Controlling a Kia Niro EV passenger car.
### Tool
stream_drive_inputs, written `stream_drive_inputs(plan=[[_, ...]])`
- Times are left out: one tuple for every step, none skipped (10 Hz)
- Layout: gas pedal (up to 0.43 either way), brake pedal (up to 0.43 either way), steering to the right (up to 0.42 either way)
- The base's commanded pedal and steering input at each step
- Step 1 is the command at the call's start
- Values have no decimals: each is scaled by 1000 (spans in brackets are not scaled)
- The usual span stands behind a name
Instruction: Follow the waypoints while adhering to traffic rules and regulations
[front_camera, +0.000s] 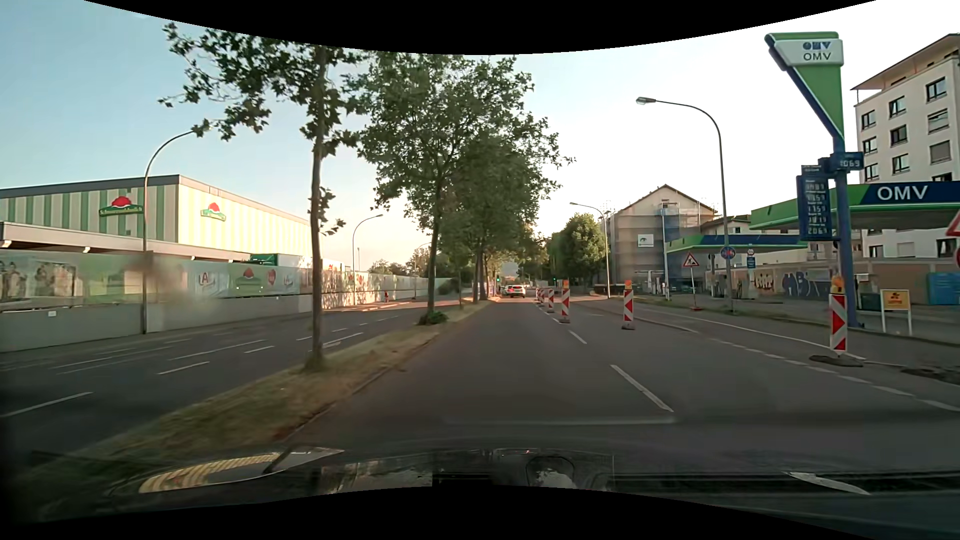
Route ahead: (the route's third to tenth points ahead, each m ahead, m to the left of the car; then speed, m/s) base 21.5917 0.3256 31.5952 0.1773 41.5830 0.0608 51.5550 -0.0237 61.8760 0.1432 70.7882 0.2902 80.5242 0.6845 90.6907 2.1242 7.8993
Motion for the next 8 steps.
stream_drive_inputs(plan=[[0, 0, 0], [0, 0, 0], [0, 0, 0], [0, 0, 0], [0, 0, 0], [0, 0, 0], [0, 30, 1], [0, 67, 1]])
